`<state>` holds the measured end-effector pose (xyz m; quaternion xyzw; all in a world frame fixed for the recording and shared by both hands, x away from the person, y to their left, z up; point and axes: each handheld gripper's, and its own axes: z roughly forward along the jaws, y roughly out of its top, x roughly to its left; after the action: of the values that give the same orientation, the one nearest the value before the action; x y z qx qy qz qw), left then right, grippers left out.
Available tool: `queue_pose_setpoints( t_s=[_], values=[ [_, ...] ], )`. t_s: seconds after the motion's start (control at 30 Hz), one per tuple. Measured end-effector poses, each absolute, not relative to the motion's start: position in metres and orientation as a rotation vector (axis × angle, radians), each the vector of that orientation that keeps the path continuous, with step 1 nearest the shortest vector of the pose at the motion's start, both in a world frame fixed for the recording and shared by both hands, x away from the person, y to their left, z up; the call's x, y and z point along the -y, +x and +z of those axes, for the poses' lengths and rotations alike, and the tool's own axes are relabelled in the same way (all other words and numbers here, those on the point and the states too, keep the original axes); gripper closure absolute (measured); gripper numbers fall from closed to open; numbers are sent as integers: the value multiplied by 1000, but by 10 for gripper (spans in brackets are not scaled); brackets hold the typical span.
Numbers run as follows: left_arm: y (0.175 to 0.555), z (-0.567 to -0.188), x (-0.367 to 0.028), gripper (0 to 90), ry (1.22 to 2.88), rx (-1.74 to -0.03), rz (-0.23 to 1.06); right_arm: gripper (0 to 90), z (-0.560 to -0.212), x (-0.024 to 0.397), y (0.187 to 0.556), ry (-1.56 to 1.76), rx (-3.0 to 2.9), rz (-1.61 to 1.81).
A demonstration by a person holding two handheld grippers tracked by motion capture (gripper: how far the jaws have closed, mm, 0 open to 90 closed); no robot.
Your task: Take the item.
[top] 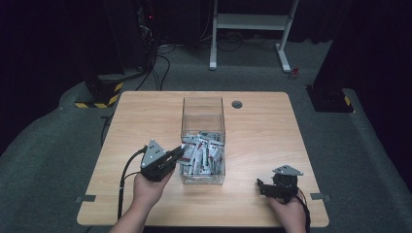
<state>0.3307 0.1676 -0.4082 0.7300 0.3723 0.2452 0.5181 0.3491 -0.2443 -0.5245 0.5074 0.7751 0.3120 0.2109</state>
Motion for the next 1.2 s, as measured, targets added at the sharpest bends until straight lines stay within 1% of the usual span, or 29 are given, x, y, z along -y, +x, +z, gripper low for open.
queue_pose_setpoints(
  t_s=[0.5,1.2],
  values=[
    [327,-399,-189,859,1720,-914,636,88,-525,244,349,1410,-2154,867],
    [327,-402,-224,860,1691,-986,692,88,-525,244,349,1409,-2154,867]
  ],
)
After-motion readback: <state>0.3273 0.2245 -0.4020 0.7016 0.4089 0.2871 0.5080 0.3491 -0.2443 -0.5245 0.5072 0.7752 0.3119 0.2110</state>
